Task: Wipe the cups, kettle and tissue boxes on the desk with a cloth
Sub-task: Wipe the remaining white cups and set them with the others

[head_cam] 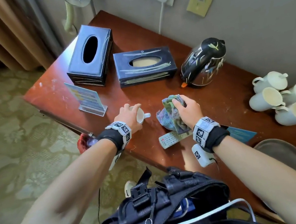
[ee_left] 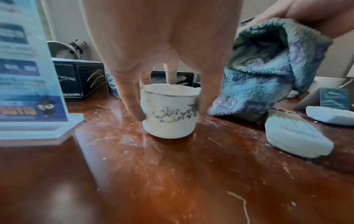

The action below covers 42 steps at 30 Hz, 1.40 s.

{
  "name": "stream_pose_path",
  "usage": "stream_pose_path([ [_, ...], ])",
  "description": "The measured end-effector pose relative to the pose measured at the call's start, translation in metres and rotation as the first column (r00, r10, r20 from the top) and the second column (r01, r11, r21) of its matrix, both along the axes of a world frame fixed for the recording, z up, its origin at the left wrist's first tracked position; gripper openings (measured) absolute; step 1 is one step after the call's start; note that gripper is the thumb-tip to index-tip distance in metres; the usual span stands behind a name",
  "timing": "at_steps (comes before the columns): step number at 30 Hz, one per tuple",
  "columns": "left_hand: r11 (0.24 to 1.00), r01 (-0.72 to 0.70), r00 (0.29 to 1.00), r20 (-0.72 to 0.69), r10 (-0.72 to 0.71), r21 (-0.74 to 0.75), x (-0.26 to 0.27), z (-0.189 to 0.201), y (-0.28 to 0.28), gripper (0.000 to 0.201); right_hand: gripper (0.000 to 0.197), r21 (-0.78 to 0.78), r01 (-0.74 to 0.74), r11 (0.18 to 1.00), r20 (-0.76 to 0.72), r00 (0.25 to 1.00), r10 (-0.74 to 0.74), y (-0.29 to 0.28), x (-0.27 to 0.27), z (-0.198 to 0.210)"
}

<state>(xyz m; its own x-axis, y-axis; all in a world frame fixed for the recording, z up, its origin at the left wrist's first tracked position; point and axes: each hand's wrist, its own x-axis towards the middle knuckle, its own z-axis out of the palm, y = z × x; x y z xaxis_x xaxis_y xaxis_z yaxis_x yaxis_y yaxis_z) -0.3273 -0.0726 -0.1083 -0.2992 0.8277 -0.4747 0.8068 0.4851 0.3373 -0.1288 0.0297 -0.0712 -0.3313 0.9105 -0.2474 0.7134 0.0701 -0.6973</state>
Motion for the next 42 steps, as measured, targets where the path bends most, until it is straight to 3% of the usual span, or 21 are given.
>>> stream_pose_path([
  [3,0.997,-0.055,0.998,0.041,0.053,0.055,0.002,0.002,0.007,0.077,0.029,-0.011,0.03,0.999,-0.016,0.999,-0.031,0.001,0.004,0.001],
  [7,0.965,-0.225,0.939,0.296,0.177,0.133,0.008,0.014,0.021,0.072,0.037,-0.006,0.103,0.995,-0.075,0.992,-0.103,0.007,0.01,0.009],
  [10,0.932,-0.316,0.835,0.519,0.183,0.18,0.016,0.026,0.037,0.068,0.026,0.003,0.144,0.99,-0.187,0.972,-0.141,0.012,0.017,0.026],
  [14,0.901,-0.399,0.65,0.745,0.146,0.172,0.037,0.053,0.057,0.068,0.028,-0.005,0.153,0.988,-0.347,0.927,-0.145,0.022,0.027,0.037],
  [18,0.936,-0.336,0.478,0.876,0.072,0.107,0.062,0.075,0.077,0.076,0.028,-0.061,0.133,0.989,-0.5,0.854,-0.145,0.03,0.04,0.046],
  [19,0.948,-0.298,0.462,0.886,0.038,0.115,0.07,0.08,0.081,0.079,0.03,-0.07,0.136,0.988,-0.53,0.834,-0.152,0.032,0.044,0.049],
  [21,0.958,-0.237,0.491,0.871,-0.023,0.159,0.086,0.089,0.09,0.08,0.031,-0.1,0.163,0.981,-0.577,0.794,-0.191,0.04,0.052,0.054],
  [24,0.943,-0.263,0.554,0.832,-0.024,0.203,0.112,0.097,0.103,0.083,0.03,-0.158,0.213,0.964,-0.613,0.744,-0.265,0.051,0.068,0.061],
  [28,0.917,-0.251,0.738,0.674,-0.026,0.31,0.145,0.101,0.118,0.082,0.022,-0.186,0.226,0.956,-0.627,0.722,-0.293,0.064,0.092,0.066],
  [30,0.916,-0.225,0.794,0.608,-0.025,0.332,0.158,0.102,0.124,0.084,0.023,-0.183,0.221,0.958,-0.626,0.725,-0.287,0.069,0.106,0.067],
  [32,0.92,-0.259,0.753,0.658,0.001,0.295,0.17,0.103,0.134,0.082,0.029,-0.131,0.231,0.964,-0.613,0.745,-0.262,0.074,0.12,0.066],
  [35,0.918,-0.352,0.58,0.812,0.062,0.181,0.186,0.113,0.146,0.046,0.033,0.066,0.208,0.976,-0.591,0.796,-0.13,0.076,0.141,0.066],
  [38,0.939,-0.324,0.487,0.871,0.064,0.112,0.197,0.12,0.152,0.026,0.034,0.241,0.151,0.959,-0.563,0.826,0.011,0.075,0.156,0.07],
  [40,0.951,-0.28,0.5,0.865,0.026,0.134,0.2,0.123,0.158,0.039,0.037,0.29,0.152,0.945,-0.554,0.831,0.036,0.077,0.161,0.069],
  [42,0.949,-0.217,0.596,0.801,-0.056,0.227,0.199,0.127,0.164,0.065,0.035,0.254,0.191,0.948,-0.578,0.816,-0.01,0.081,0.16,0.067],
])
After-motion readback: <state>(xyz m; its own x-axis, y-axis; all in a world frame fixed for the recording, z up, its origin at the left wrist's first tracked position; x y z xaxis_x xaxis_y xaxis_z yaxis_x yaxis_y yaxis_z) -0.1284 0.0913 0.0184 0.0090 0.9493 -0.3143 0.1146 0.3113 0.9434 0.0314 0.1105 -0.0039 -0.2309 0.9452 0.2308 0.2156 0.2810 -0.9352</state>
